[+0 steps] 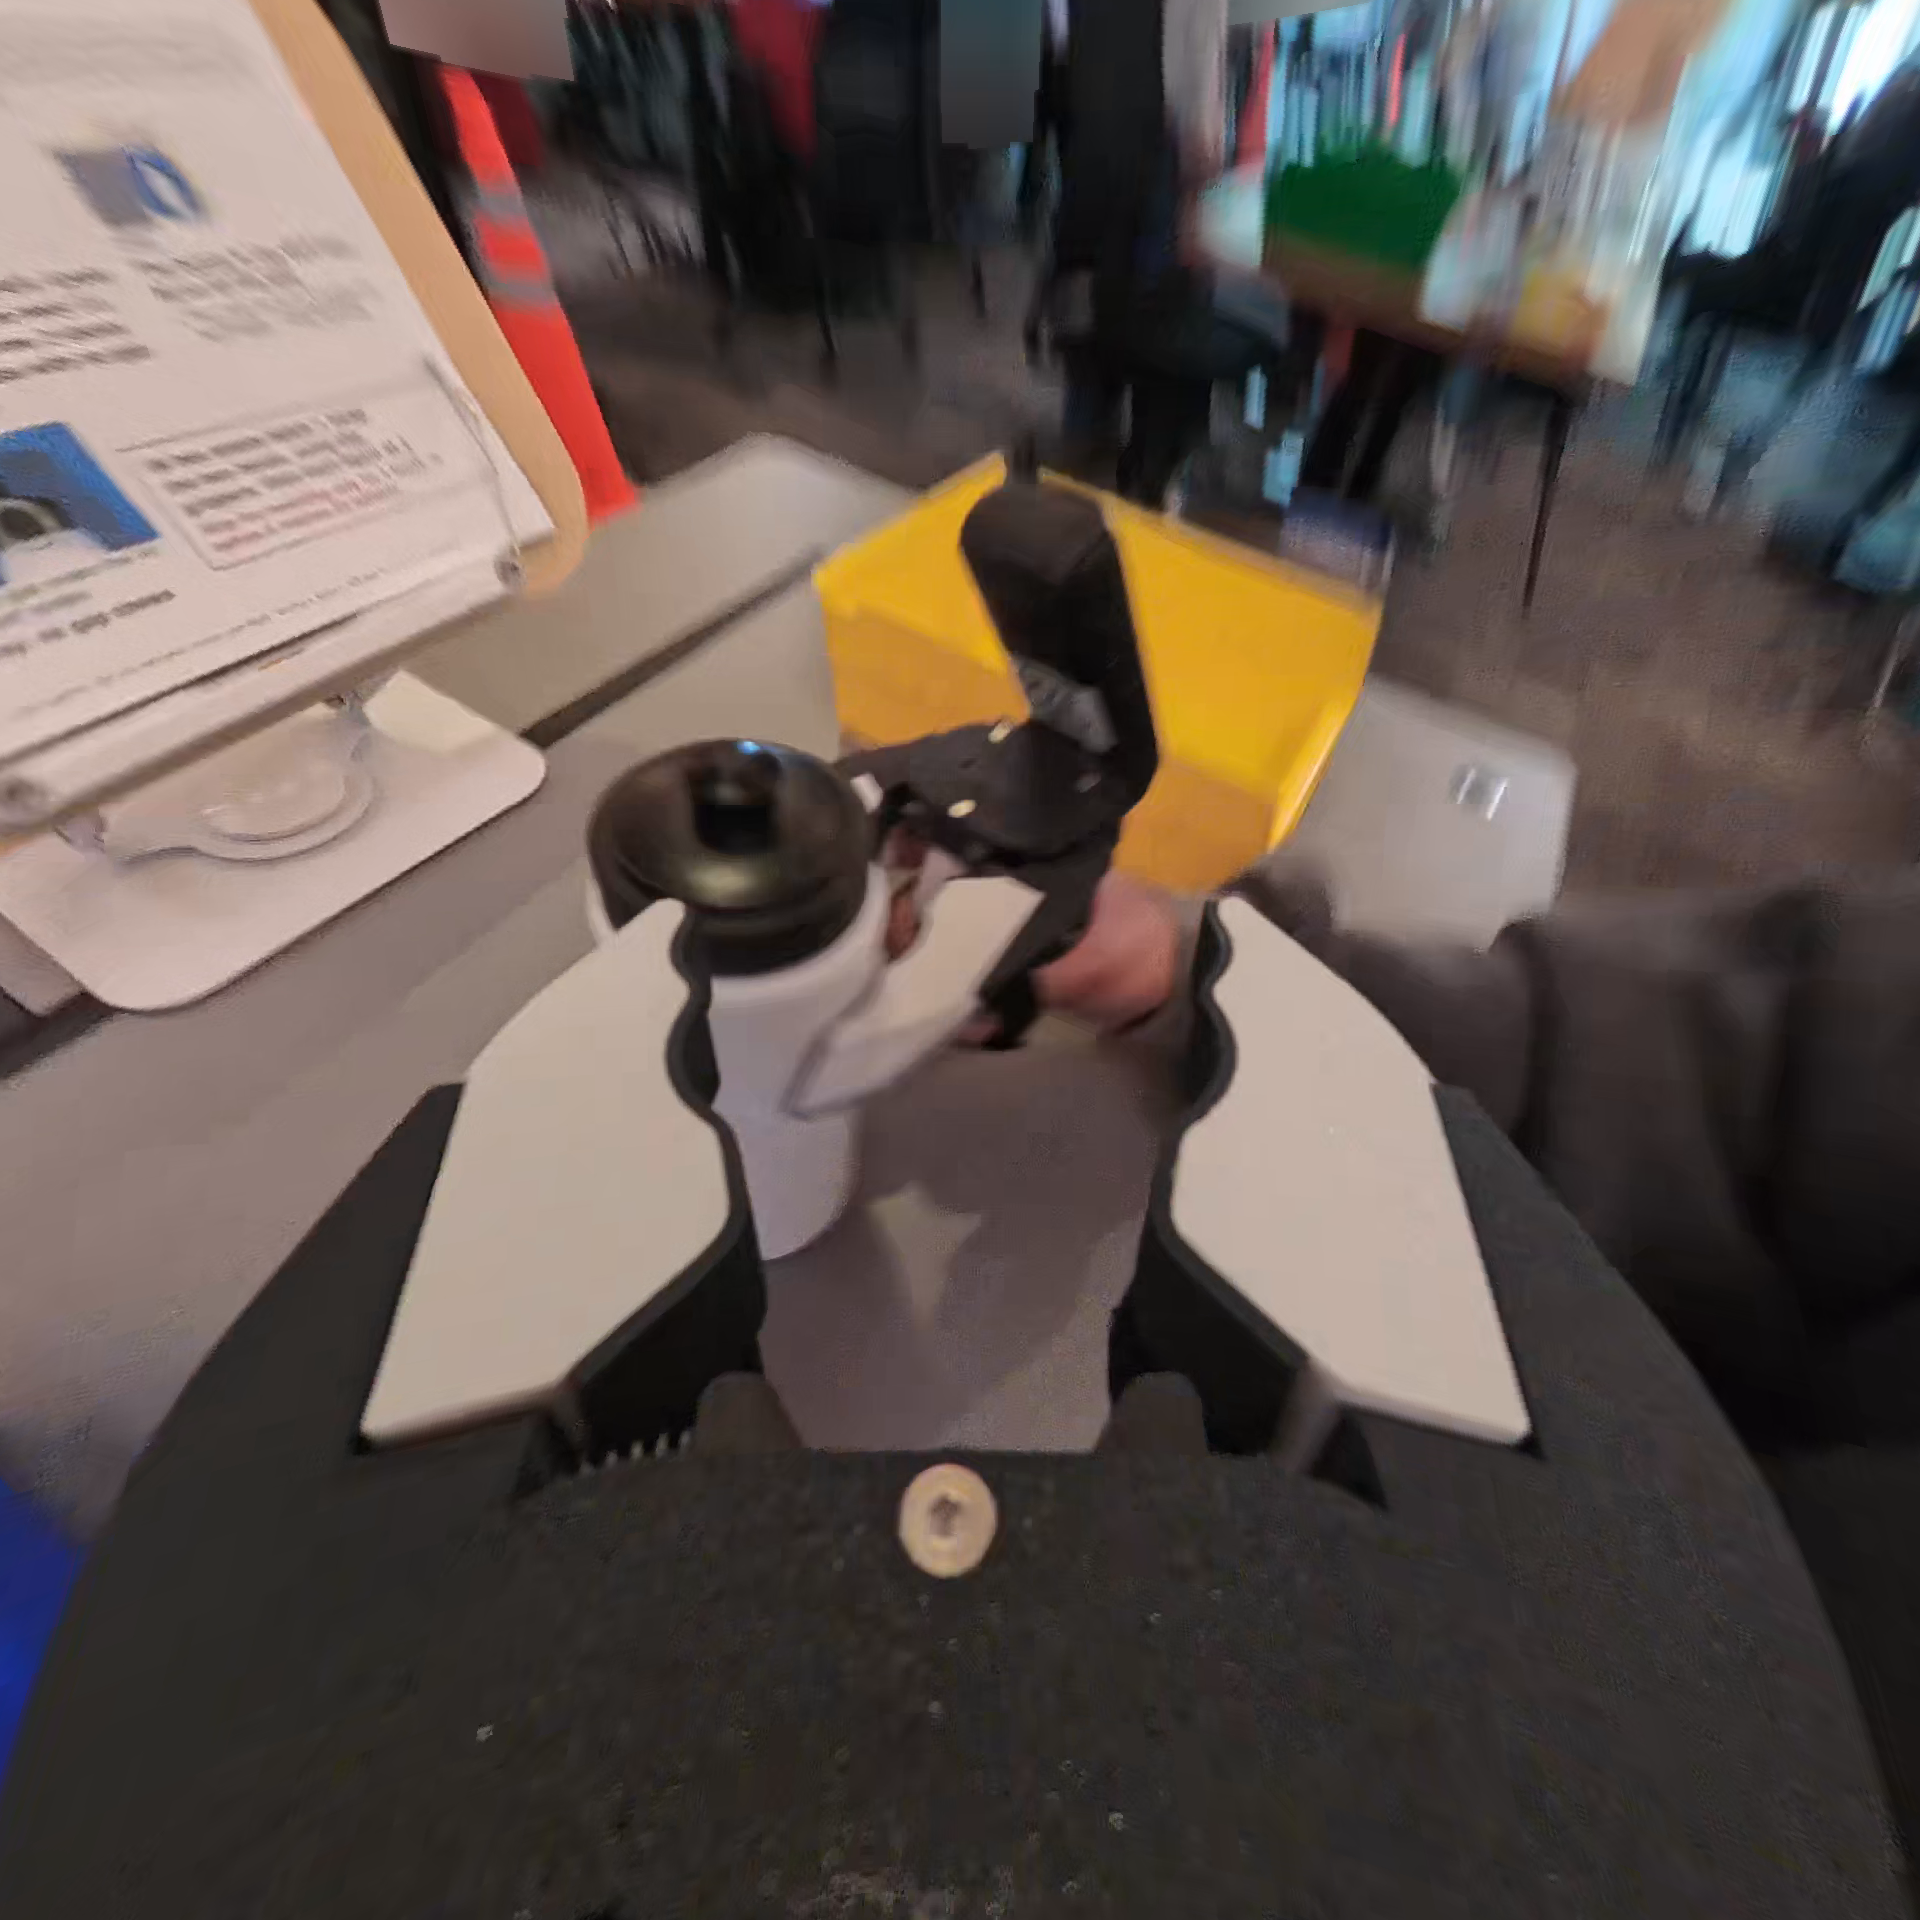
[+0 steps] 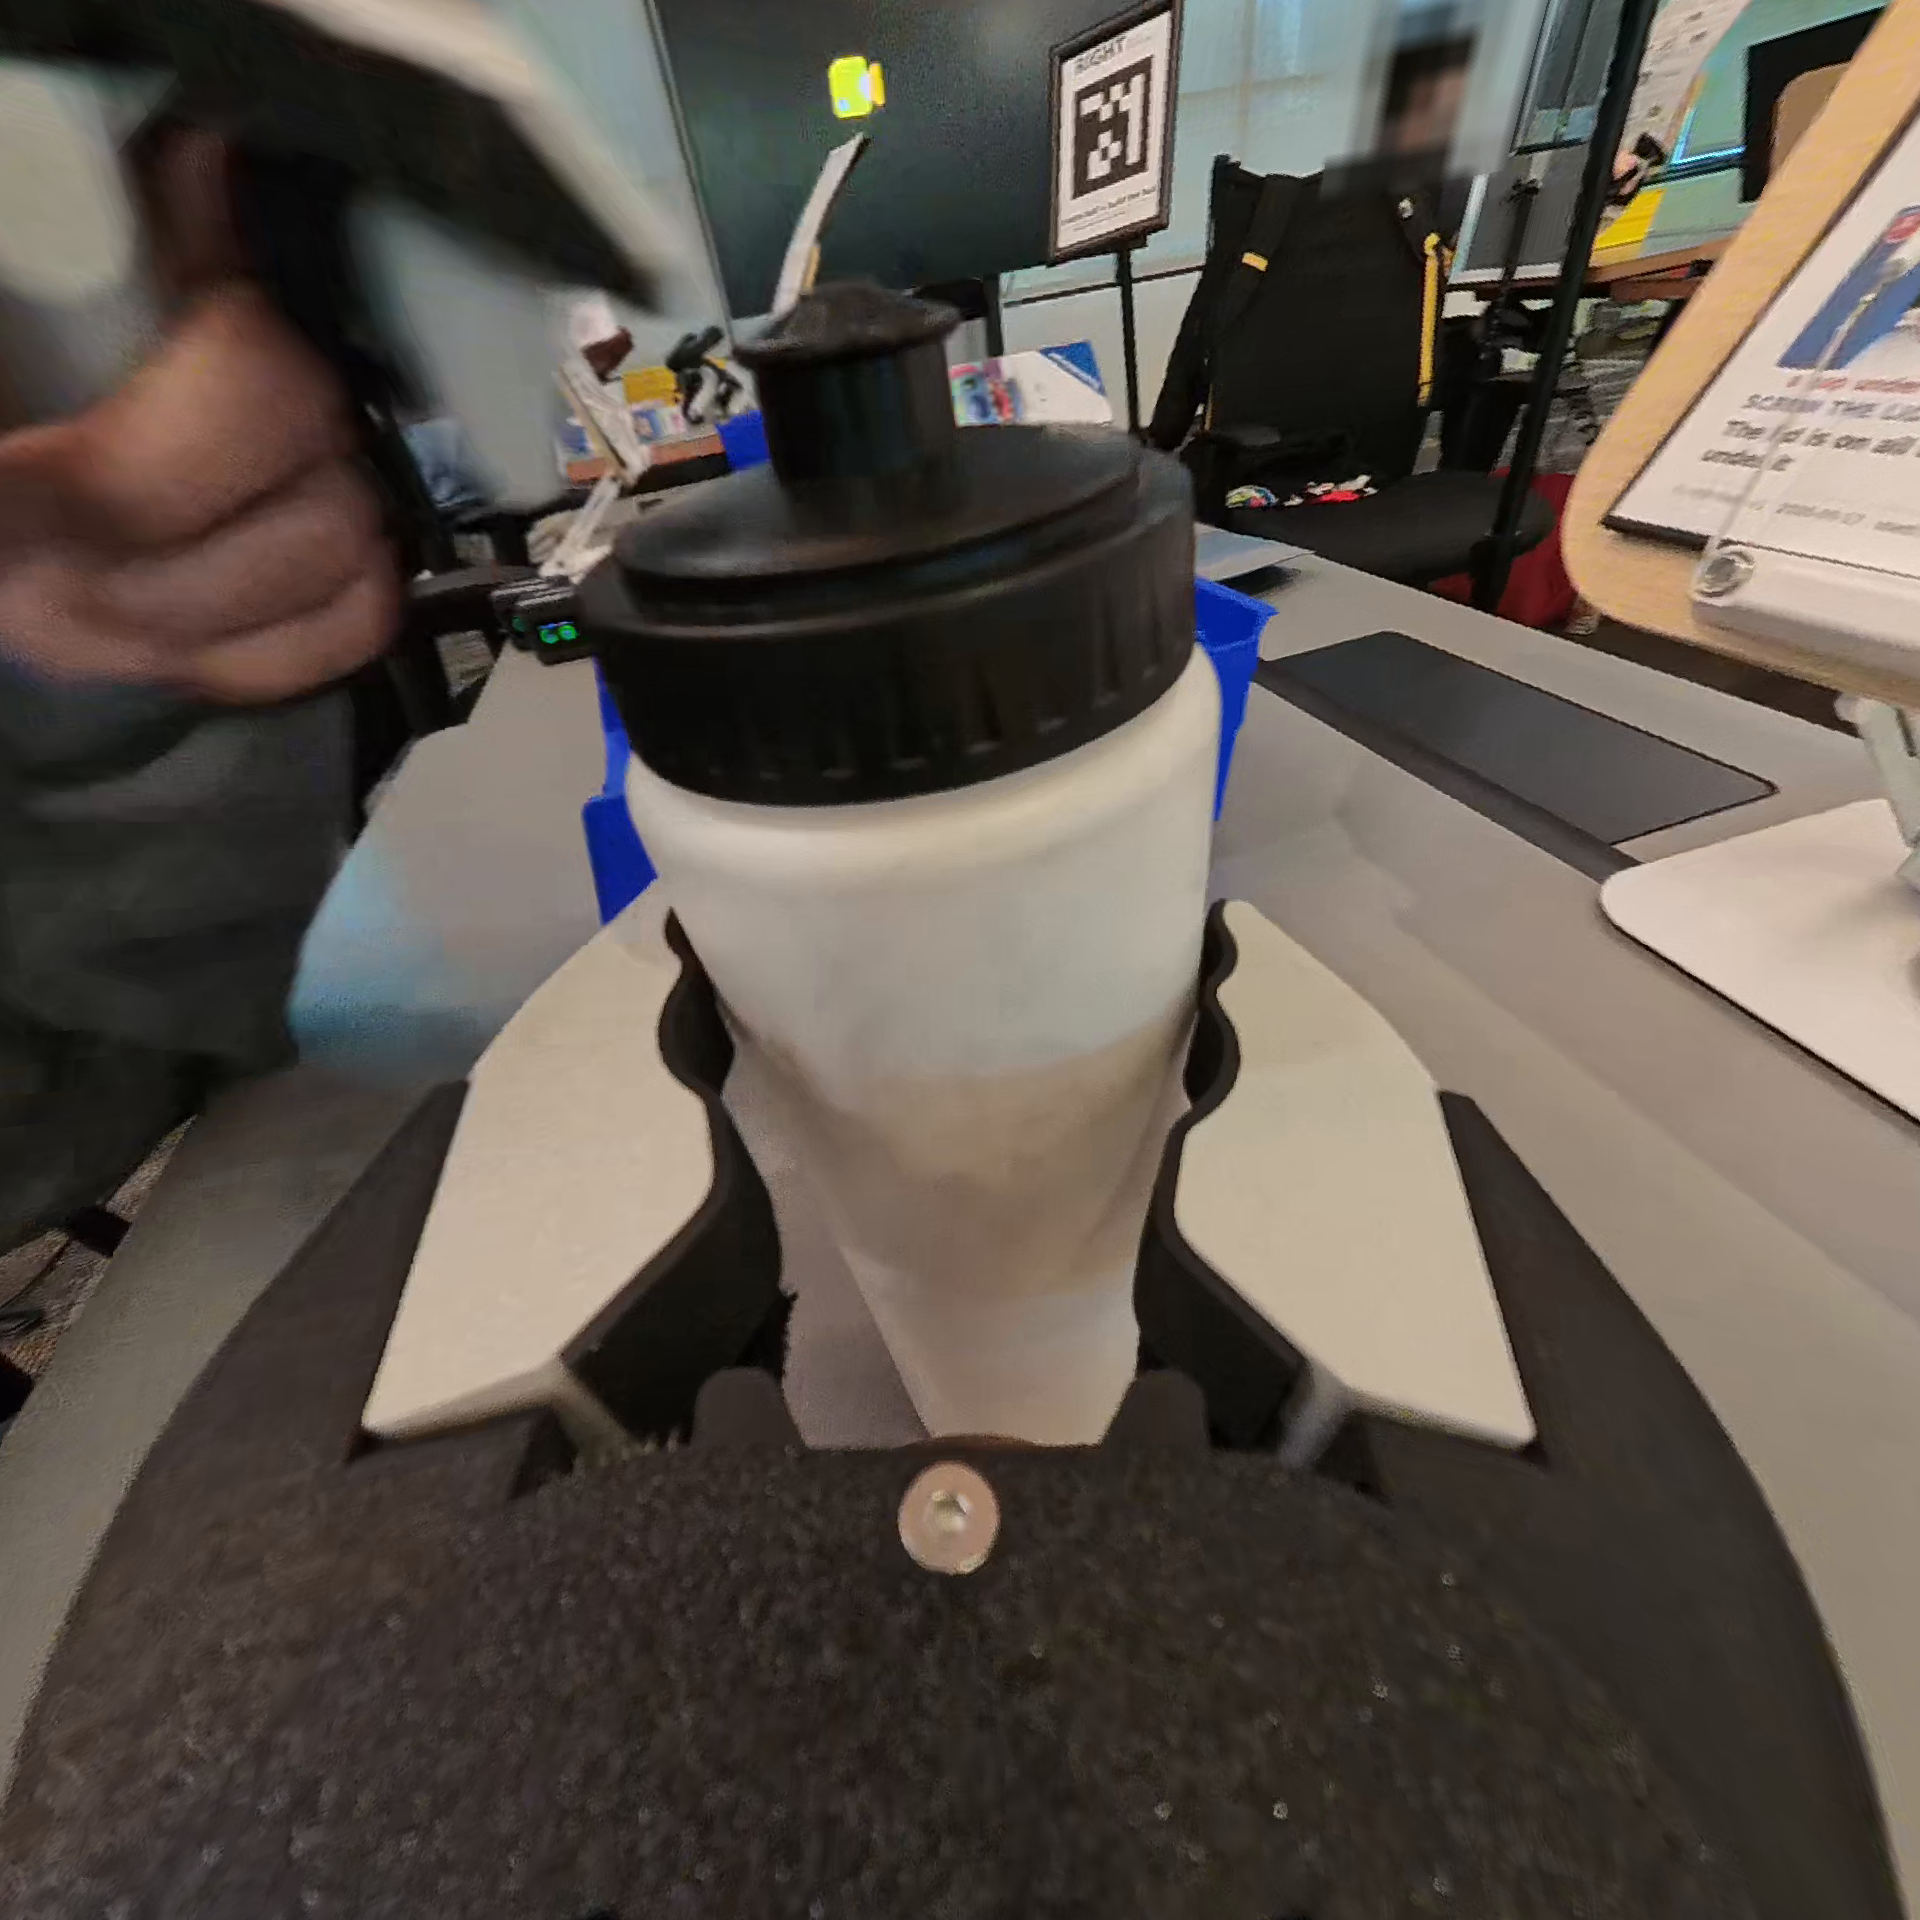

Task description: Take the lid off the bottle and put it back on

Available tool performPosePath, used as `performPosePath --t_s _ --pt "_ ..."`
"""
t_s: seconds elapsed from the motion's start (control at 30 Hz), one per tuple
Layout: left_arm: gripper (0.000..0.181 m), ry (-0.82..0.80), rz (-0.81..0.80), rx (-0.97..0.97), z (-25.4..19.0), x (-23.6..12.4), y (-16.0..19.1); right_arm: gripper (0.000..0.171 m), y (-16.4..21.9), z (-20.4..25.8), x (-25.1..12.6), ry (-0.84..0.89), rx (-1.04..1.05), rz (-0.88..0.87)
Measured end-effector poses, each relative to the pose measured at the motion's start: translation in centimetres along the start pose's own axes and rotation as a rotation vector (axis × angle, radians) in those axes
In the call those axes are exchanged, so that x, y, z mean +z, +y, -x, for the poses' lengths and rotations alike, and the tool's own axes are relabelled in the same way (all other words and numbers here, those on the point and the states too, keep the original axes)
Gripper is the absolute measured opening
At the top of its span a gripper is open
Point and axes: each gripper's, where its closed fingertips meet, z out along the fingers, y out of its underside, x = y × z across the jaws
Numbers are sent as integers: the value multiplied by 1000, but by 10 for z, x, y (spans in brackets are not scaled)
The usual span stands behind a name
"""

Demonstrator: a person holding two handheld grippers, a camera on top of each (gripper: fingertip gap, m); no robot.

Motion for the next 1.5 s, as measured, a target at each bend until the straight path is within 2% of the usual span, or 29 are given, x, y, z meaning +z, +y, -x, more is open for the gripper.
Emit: performPosePath --t_s 0.07,0.2,0.27,0.4,0.53,0.6,0.67,0.73,0.9,1.0,1.1,1.17,1.27,1.4,1.5 --pt "90 -61 -147 -81 -26 -17 24 88 0 -5 -3 25 3 -1" --pt "107 -242 -113 -71 -56 -31 112 88 -1 -10 -7 60 2 -9" --pt "106 -306 -116 -47 -59 -39 135 88 -1 -9 -7 78 -10 -13" --pt "101 -352 -182 6 -57 -62 123 88 -2 -13 -6 155 18 -45" --pt "87 -347 -177 16 -54 -76 135 87 1 -9 -3 231 10 84" --pt "86 -384 -185 31 -49 -83 133 88 -7 1 -6 249 -19 150" --pt "86 -392 -203 24 -49 -85 130 88 -36 17 -16 253 -30 127" --pt "89 -363 -188 -27 -52 -80 133 88 -80 35 -34 268 -30 63" --pt "90 -260 -84 -123 -66 -62 145 88 -201 67 -107 448 -196 16" --pt "91 -248 -93 -107 -68 -59 142 88 -255 61 -163 638 -259 69" --pt "90 -254 -100 -76 -68 -57 139 88 -280 33 -220 821 -231 147" --pt "90 -251 -84 -67 -69 -54 141 88 -270 4 -252 899 -153 234" --pt "89 -249 -64 -60 -69 -52 144 88 -220 -47 -290 959 42 368" --pt "85 -248 -36 -54 -68 -49 149 88 -102 -98 -318 953 388 604" --pt "84 -232 9 -72 -66 -45 158 88 -18 -118 -327 929 604 756"
